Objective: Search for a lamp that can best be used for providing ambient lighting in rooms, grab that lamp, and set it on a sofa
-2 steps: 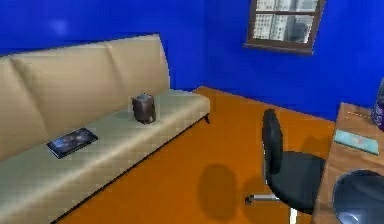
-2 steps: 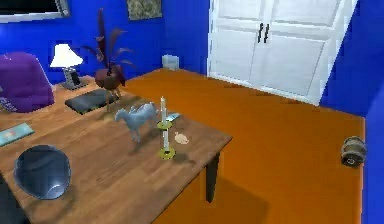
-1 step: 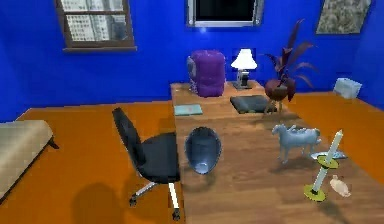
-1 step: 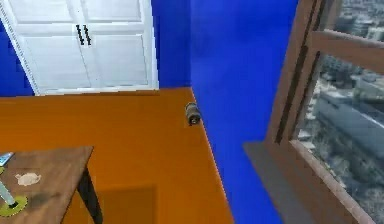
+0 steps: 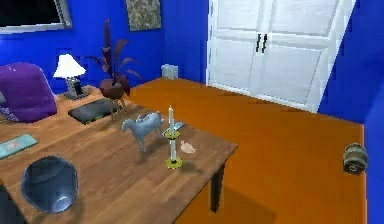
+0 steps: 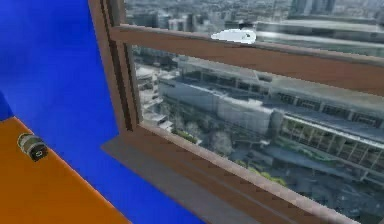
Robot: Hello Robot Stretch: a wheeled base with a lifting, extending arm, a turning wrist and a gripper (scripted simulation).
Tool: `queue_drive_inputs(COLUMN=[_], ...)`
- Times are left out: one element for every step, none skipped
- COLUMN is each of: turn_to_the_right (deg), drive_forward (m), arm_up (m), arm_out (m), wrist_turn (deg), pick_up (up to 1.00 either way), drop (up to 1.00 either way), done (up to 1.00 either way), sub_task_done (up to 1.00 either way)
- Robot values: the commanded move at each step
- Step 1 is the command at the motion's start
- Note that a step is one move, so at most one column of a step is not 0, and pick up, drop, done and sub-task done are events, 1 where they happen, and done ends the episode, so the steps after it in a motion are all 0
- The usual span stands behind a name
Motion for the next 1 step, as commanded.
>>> queue_drive_inputs(turn_to_the_right=[21.0], drive_forward=[0.0], arm_up=[0.0], arm_out=[0.0], wrist_turn=[0.0], pick_up=[0.0], drop=[0.0], done=[0.0], sub_task_done=[0.0])
